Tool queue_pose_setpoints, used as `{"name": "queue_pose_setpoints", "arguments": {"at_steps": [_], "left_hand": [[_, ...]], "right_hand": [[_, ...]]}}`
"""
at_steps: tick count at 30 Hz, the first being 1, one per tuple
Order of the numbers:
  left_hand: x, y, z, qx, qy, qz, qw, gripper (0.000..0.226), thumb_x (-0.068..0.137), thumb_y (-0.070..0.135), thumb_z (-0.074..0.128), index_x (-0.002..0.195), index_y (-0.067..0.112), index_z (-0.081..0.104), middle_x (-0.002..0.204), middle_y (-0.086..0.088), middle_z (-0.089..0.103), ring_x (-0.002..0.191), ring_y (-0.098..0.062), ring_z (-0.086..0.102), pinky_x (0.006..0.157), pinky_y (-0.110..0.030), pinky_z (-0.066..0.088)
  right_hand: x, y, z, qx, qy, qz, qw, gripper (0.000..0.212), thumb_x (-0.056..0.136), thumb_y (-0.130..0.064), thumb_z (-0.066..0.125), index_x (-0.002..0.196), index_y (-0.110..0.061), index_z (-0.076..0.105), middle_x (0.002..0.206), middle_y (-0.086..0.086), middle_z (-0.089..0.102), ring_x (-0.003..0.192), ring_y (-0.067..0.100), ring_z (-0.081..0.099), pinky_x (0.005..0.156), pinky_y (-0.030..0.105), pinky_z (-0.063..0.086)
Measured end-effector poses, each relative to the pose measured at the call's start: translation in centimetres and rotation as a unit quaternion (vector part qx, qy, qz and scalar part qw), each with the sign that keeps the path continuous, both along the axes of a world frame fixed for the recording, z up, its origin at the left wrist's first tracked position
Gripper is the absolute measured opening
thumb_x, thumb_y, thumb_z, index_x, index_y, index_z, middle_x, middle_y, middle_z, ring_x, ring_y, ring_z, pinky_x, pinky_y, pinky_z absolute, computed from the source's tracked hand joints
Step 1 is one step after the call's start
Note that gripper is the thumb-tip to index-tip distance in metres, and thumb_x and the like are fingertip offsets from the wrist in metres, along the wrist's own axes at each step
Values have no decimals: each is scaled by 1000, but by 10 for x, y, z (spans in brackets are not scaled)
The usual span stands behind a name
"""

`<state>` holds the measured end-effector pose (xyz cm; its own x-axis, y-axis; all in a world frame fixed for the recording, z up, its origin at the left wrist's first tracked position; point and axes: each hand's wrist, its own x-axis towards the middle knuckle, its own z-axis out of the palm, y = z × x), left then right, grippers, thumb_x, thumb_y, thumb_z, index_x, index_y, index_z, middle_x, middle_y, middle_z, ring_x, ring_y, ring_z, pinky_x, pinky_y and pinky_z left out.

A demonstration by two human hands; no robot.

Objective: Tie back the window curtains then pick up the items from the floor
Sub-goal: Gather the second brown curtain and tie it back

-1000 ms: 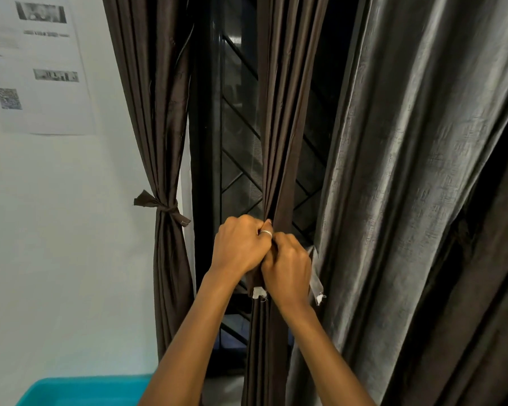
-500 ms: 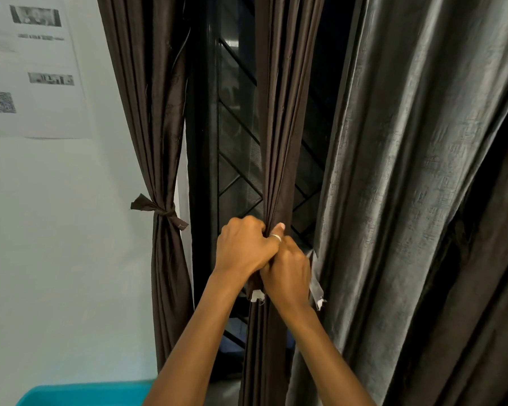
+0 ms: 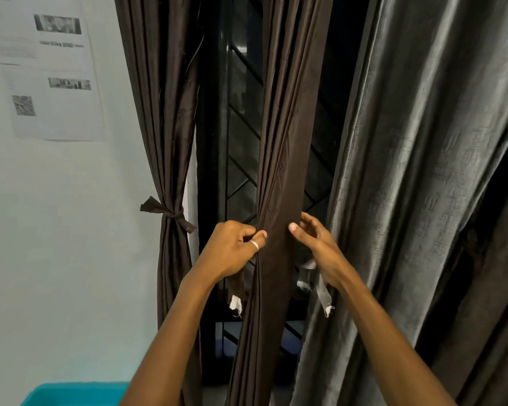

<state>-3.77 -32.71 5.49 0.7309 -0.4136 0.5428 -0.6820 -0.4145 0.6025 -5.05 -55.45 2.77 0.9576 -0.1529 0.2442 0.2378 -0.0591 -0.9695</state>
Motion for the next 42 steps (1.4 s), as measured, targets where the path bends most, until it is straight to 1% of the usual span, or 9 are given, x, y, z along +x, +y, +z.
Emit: {"name": "queue_pose_setpoints", "arguments": {"at_steps": [7, 10, 16, 21, 24, 27, 33, 36, 42], "left_hand": [[-7, 8, 5, -42, 113, -86, 989, 51, 100, 25, 60, 54, 10, 45, 49, 4, 31, 47, -12, 30, 49, -20, 30], [-7, 10, 5, -54, 133, -92, 985, 51, 100, 26, 60, 63, -8, 51, 54, -3, 36, 51, -18, 35, 53, -24, 33], [7, 18, -3, -66, 83, -18, 994, 48, 99, 36, 59, 70, -3, 63, 62, -25, 54, 55, -36, 52, 55, -41, 45], [9, 2, -5, -13, -17, 110, 994, 53, 98, 36, 58, 52, 12, 48, 43, 1, 40, 40, -13, 38, 48, -26, 31], [2, -12, -7, 16, -64, 161, 985, 55, 98, 37, 56, 48, 20, 40, 42, 5, 40, 40, -14, 42, 48, -25, 29], [-9, -28, -8, 28, -86, 175, 980, 54, 98, 35, 54, 48, 23, 36, 45, 5, 40, 45, -18, 46, 50, -27, 30], [-25, -52, -3, 47, -78, 188, 978, 42, 100, 40, 48, 74, 16, 70, 69, -5, 65, 68, -27, 64, 62, -39, 54], [-22, -49, -3, 39, -69, 165, 983, 41, 100, 39, 49, 74, 17, 71, 66, -2, 64, 64, -23, 64, 62, -40, 56], [-15, -40, -3, 35, -53, 145, 987, 46, 100, 38, 51, 60, 18, 61, 53, 2, 55, 53, -18, 57, 54, -34, 49]], "right_hand": [[13, -1, 7, 146, 62, 193, 968, 90, 48, -44, 100, 124, -10, 66, 119, 12, 73, 111, 26, 71, 91, 39, 59], [19, 2, 7, 161, 78, 199, 964, 91, 47, -35, 102, 124, -5, 66, 116, 16, 74, 107, 29, 72, 90, 43, 60], [12, 7, 14, 96, 40, 101, 989, 33, 83, -3, 75, 116, -3, 71, 112, 14, 76, 106, 29, 73, 87, 37, 62], [7, 19, 0, 8, -46, -84, 995, 26, 91, -9, 74, 116, -10, 73, 106, 1, 79, 100, 17, 75, 87, 35, 61], [6, 28, -22, -161, -103, -203, 960, 21, 97, -17, 65, 116, -21, 72, 103, -6, 77, 94, 7, 73, 84, 34, 61], [-4, 40, -33, -297, -160, -285, 897, 26, 97, -12, 60, 118, -24, 69, 83, -2, 74, 68, 11, 68, 61, 32, 55], [-24, 74, -31, -331, -209, -260, 883, 22, 104, -23, 54, 122, -21, 65, 65, -8, 65, 56, 10, 63, 48, 30, 47], [-26, 73, -31, -300, -187, -226, 908, 25, 103, -20, 52, 126, -21, 63, 61, -15, 59, 54, 5, 61, 47, 15, 39], [-35, 76, -26, -268, -152, -133, 942, 32, 95, -28, 61, 127, -27, 59, 75, -9, 71, 59, 5, 64, 51, 16, 43]]}}
